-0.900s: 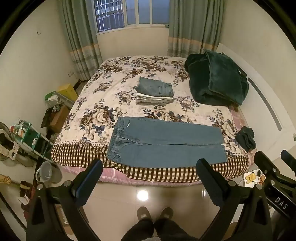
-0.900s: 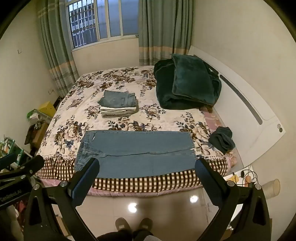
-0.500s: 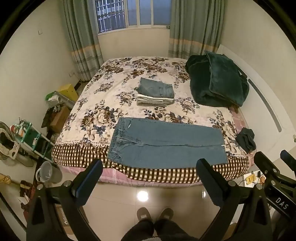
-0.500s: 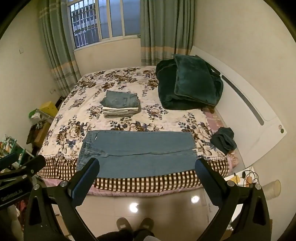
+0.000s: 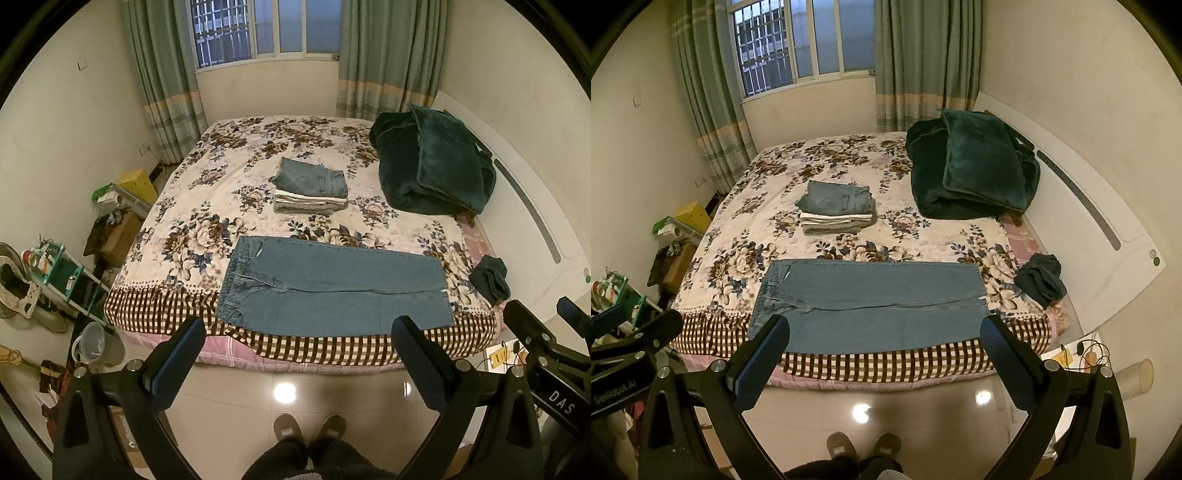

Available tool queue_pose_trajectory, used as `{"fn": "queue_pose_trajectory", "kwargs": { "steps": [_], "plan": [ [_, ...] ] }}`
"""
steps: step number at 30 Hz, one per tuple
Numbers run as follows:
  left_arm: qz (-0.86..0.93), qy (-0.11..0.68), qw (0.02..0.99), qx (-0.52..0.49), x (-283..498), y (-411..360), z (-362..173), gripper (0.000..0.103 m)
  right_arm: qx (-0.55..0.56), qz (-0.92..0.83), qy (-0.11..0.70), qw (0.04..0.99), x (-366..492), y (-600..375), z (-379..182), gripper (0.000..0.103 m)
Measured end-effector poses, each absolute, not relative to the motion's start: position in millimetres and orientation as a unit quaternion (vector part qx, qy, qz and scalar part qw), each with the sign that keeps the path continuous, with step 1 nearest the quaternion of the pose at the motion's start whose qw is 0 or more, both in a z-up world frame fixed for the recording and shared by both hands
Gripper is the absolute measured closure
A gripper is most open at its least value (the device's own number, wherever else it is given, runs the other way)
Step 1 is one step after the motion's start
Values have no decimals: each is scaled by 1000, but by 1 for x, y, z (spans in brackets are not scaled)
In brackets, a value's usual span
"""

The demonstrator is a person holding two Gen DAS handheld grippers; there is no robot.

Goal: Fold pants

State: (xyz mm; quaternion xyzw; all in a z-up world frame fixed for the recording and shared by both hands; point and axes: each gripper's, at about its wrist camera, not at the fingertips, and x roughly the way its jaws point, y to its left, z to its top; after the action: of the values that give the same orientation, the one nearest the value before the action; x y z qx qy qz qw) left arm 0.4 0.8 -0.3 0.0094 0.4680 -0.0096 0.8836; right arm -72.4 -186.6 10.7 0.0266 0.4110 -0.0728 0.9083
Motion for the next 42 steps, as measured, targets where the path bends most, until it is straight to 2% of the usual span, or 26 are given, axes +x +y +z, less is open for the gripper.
{"fn": "queue_pose_trajectory", "kwargs": {
  "steps": [42],
  "plan": [
    [-8, 459, 888, 7, 12, 10, 40, 0, 27, -70, 406, 911, -73, -168, 25, 0]
  ]
}}
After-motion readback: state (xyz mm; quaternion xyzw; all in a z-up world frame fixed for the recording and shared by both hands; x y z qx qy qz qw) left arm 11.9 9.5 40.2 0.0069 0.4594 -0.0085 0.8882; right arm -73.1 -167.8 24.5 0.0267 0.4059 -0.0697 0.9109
